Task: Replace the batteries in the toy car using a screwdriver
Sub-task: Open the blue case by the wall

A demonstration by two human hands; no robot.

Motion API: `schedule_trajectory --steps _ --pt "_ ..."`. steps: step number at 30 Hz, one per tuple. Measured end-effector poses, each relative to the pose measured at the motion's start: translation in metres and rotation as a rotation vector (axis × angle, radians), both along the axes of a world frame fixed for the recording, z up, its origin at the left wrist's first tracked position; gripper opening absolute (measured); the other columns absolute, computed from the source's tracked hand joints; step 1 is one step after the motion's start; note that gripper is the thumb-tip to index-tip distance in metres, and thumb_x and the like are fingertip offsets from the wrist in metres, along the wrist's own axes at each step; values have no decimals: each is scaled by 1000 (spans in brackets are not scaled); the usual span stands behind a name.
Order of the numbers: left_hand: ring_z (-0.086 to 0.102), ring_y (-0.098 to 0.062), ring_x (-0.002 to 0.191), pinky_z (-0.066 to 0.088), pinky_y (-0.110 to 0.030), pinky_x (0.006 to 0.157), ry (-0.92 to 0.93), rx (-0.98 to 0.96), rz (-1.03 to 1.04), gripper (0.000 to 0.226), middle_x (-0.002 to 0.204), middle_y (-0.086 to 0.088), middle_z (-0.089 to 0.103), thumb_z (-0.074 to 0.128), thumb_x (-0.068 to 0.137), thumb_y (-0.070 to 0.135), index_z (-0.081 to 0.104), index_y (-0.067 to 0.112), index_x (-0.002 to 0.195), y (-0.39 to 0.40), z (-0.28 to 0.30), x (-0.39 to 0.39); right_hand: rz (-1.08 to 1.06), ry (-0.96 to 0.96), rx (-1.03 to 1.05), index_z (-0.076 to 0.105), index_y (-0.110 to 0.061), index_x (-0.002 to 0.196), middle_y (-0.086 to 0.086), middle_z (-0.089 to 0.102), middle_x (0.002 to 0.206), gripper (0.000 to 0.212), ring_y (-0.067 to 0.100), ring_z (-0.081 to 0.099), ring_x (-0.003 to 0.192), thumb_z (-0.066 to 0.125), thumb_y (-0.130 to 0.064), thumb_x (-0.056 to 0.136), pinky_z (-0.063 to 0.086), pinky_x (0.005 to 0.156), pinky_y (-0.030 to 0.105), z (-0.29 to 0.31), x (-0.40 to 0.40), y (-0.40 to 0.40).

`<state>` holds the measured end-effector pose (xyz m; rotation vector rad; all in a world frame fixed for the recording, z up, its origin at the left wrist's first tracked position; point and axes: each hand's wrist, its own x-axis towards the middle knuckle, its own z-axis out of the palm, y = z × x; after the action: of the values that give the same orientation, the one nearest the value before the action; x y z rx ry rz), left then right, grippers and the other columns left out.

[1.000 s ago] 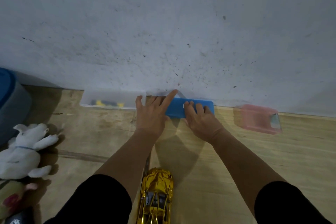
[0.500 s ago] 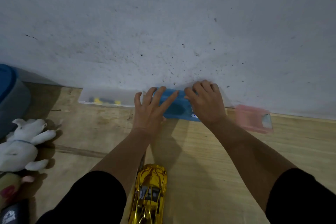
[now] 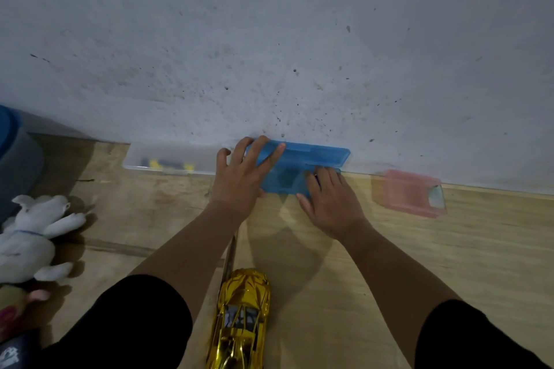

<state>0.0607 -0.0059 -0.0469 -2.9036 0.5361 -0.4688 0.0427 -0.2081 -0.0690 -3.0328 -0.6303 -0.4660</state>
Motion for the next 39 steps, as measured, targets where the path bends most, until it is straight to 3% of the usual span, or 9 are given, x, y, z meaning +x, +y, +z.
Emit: schedule_trajectory --steps 10,14,16,19,21,25,31,37,39 --pt "30 -25 123 41 -46 87 14 11 -9 118 138 -5 26 85 48 53 19 31 144 1 2 3 62 -15 -108 52 -10 91 11 61 81 41 29 58 70 34 -47 88 51 61 37 -15 19 -2" --pt "30 -25 123 41 -45 87 10 6 -14 118 138 -5 25 86 48 51 19 31 144 1 3 3 92 60 -141 62 -7 85 10 64 69 56 25 62 56 31 -54 84 51 45 30 -12 26 -2" --pt "30 -25 123 41 -45 87 5 4 -21 118 137 -5 26 86 48 51 19 31 143 1 3 3 129 170 -140 61 -4 97 14 67 79 61 28 66 65 35 -58 85 54 51 34 -4 30 -1" --pt "32 -26 122 41 -46 87 -4 -11 -33 118 137 -6 28 86 47 50 22 30 144 2 2 3 107 311 -101 48 -8 121 12 64 110 67 28 64 93 40 -65 85 52 77 38 6 35 -2" --pt "32 -26 122 41 -46 86 -12 -12 -39 118 137 -6 28 87 46 50 23 30 144 3 2 4 98 328 -62 45 -12 125 10 63 113 72 27 64 95 44 -68 81 51 77 35 12 37 -3" --pt "33 -26 122 42 -46 86 -14 -21 -50 119 137 -5 29 86 44 53 25 31 144 4 1 3 203 115 13 52 -9 120 14 71 86 83 28 68 68 59 -72 67 54 56 33 14 36 -3" --pt "30 -25 122 40 -46 89 26 -27 -5 118 137 -4 25 86 50 48 16 33 143 0 4 -1 12 -221 136 61 -7 120 -4 51 42 87 8 42 28 35 -73 69 31 32 15 35 20 4" --pt "36 -26 112 27 -45 86 9 -70 -40 105 127 -6 33 87 50 43 30 31 138 -2 3 -8 -70 -223 114 70 -14 107 2 66 54 75 16 58 37 37 -71 72 41 35 20 28 2 -1" --pt "38 -25 109 32 -47 86 -10 -68 -79 94 125 -6 38 85 55 43 36 29 134 1 -1 -13 -80 -207 137 73 -14 99 3 71 63 70 19 63 44 40 -70 74 45 37 22 24 -3 2"
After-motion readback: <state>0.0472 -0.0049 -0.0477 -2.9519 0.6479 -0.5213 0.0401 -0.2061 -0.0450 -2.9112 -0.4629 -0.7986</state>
